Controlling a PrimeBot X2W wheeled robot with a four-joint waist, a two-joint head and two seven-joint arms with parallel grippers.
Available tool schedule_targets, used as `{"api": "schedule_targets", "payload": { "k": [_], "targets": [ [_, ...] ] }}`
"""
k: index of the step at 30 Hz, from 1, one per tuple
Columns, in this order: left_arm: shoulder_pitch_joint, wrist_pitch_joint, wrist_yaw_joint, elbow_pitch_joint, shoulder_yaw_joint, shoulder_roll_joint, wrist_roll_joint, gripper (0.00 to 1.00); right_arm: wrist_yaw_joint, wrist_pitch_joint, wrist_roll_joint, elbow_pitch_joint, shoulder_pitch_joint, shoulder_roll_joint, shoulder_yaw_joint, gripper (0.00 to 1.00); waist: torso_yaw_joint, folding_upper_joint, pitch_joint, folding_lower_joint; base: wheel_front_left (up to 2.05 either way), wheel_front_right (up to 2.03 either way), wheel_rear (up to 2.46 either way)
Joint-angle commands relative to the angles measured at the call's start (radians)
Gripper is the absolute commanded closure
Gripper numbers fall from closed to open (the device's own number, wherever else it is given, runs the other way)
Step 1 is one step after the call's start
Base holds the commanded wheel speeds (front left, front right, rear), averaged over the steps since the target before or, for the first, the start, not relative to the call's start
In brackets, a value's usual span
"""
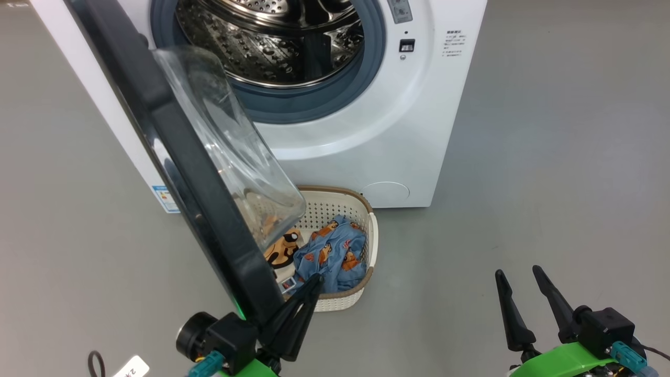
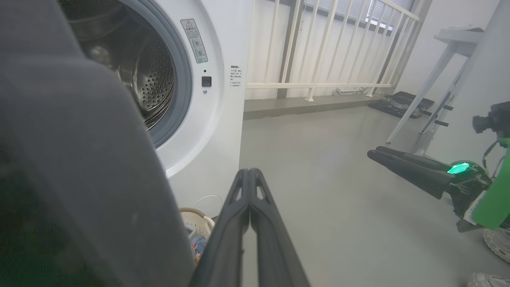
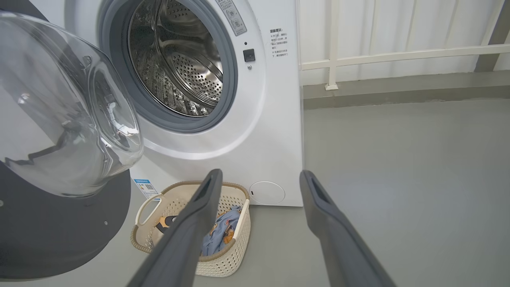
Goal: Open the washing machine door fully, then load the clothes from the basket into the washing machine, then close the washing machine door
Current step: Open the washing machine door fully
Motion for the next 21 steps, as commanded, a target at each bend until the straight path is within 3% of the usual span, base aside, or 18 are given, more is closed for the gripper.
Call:
{"api": "schedule_targets", "payload": {
  "k": [1,21],
  "targets": [
    [-0.030,-0.005,0.010,-0.018,0.038,0.008,-0.004,1.00,0.002,-0.012,0.016,-0.021,-0.039,-0.003,0.025,0.00,0.006,0.0000,0.001,0.0000,0.00,0.00,0.00],
    [0.017,0.032,0.078,-0.067,0.047,0.017,-0.018,1.00,0.002,-0.012,0.023,-0.016,-0.036,-0.003,0.025,0.00,0.074,0.0000,-0.003,0.0000,0.00,0.00,0.00]
  ]
}}
